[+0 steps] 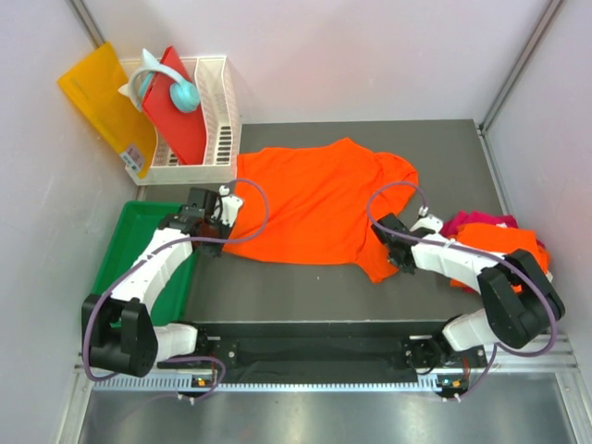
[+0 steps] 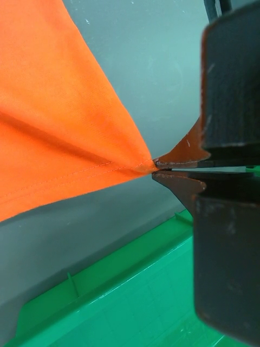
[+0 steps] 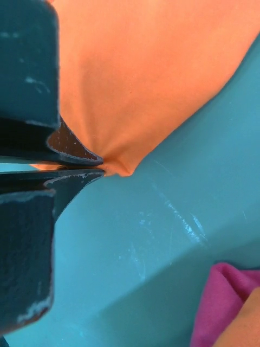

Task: Fold and stack the t-shirts
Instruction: Flatten out the tshirt

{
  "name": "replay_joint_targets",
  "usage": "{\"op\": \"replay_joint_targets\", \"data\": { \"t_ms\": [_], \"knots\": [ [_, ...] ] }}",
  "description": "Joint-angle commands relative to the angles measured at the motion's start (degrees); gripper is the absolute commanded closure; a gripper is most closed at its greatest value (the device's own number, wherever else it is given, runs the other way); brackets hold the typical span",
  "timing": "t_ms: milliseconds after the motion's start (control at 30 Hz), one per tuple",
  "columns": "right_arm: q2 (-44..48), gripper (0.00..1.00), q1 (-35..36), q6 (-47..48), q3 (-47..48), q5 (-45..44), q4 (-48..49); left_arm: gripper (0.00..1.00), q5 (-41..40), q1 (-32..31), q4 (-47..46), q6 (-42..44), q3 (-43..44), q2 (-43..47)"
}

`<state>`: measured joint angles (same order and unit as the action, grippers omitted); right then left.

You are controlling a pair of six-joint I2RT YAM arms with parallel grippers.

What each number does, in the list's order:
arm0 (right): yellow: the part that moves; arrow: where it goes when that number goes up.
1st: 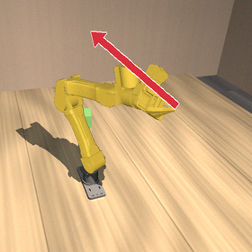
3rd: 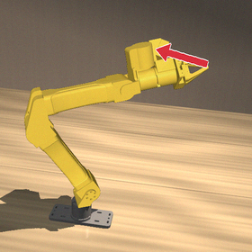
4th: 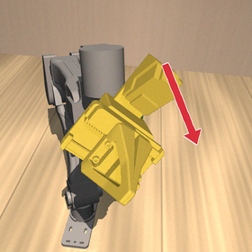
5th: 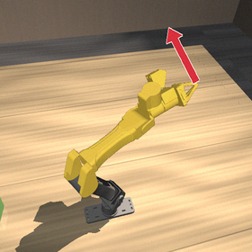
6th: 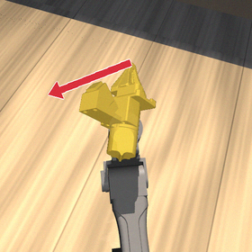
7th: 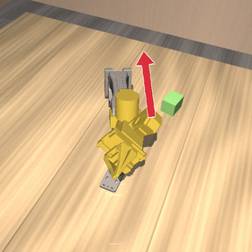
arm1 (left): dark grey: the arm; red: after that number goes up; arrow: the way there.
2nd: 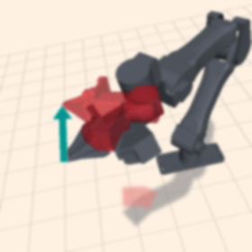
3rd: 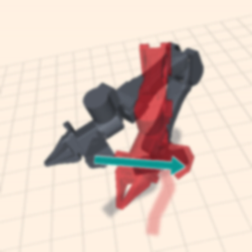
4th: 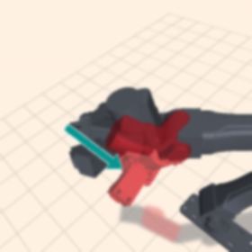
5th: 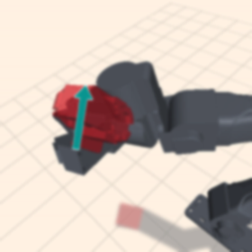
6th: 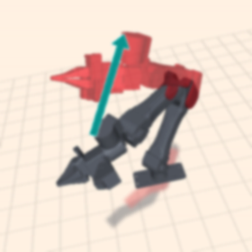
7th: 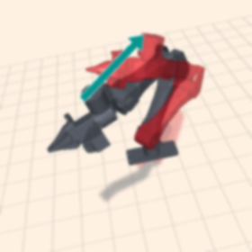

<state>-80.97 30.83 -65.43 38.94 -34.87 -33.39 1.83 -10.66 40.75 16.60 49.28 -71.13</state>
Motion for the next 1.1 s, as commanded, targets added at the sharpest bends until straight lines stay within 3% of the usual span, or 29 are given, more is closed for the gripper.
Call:
{"op": "replay_joint_targets", "data": {
  "t_ms": [0, 167, 367, 767, 1067],
  "knots": [
    [1.33, 1.0, -1.03, -1.19, -2.81, -0.1, -2.99, 1.0, -0.51, 0.28, -1.47, -0.69, 0.65, 0.56],
    [7.56, 1.0, -0.33, -3.56, -0.8, -5.28, -11.95, 1.0, -1.3, 0.37, -1.29, -1.66, 1.08, 2.31],
    [19.96, 1.0, 0.11, 0.65, 5.7, -11.18, -23.54, 1.0, -4.28, 0.37, 1.17, -1.22, 1.96, 7.32],
    [22.61, 1.0, 0.37, 6.19, 8.61, -9.87, -27.7, 1.0, 0.09, 0.46, 9.69, 4.58, 3.11, 11.28],
    [23.66, 1.0, 2.48, 1.63, 11.6, -7.67, -35.24, 1.0, 3.09, 0.37, 18.66, 10.2, 3.11, 15.41]
  ]
}}
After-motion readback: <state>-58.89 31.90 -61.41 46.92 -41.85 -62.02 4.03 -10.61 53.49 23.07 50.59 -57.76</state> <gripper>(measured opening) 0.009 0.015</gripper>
